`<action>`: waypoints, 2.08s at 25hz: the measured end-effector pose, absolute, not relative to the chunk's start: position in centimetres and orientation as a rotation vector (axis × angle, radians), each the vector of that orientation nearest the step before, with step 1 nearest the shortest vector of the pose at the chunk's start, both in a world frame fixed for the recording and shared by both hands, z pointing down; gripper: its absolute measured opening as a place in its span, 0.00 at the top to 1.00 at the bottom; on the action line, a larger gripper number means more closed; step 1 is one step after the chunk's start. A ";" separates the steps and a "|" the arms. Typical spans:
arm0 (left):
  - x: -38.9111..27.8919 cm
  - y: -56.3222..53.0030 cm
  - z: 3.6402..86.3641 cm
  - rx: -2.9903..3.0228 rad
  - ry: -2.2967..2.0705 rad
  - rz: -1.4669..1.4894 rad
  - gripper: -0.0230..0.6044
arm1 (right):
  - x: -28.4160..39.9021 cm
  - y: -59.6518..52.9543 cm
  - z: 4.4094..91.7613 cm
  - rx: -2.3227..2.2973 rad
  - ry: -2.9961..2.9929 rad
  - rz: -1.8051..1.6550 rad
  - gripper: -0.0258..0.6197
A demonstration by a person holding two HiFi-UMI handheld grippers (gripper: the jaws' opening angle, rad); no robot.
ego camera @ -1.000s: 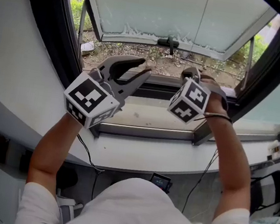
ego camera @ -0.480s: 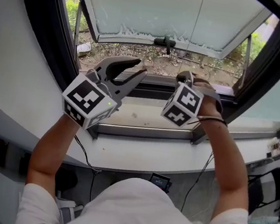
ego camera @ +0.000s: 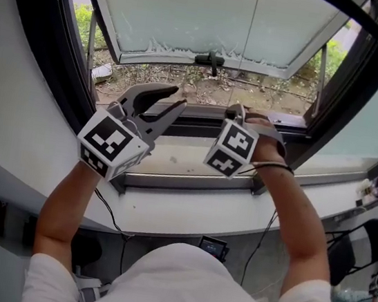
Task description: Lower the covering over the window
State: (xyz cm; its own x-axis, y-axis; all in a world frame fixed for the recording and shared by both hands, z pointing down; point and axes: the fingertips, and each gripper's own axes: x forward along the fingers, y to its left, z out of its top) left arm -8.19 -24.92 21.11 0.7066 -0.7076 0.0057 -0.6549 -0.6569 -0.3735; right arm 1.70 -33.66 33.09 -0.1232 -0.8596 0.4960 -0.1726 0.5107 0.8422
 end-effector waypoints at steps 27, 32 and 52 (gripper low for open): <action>-12.0 -27.2 16.4 -2.281 1.252 -0.329 0.80 | 1.6 -33.2 40.0 0.834 -1.623 -0.638 0.92; -11.7 -27.5 17.0 -2.264 1.247 -0.360 0.80 | 1.8 -32.8 42.2 0.791 -1.610 -0.610 0.92; -12.2 -28.3 16.5 -1.973 1.222 -0.532 0.71 | 2.2 -31.7 46.9 0.749 -1.574 -0.571 0.92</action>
State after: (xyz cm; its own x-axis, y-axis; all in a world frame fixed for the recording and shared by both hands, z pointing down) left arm -12.17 -28.31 16.55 0.4600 -0.8873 -0.0345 -0.5791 -0.2703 -0.7691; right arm 2.18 -31.68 46.87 -0.0503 -0.7421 0.6684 -0.1410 0.6679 0.7308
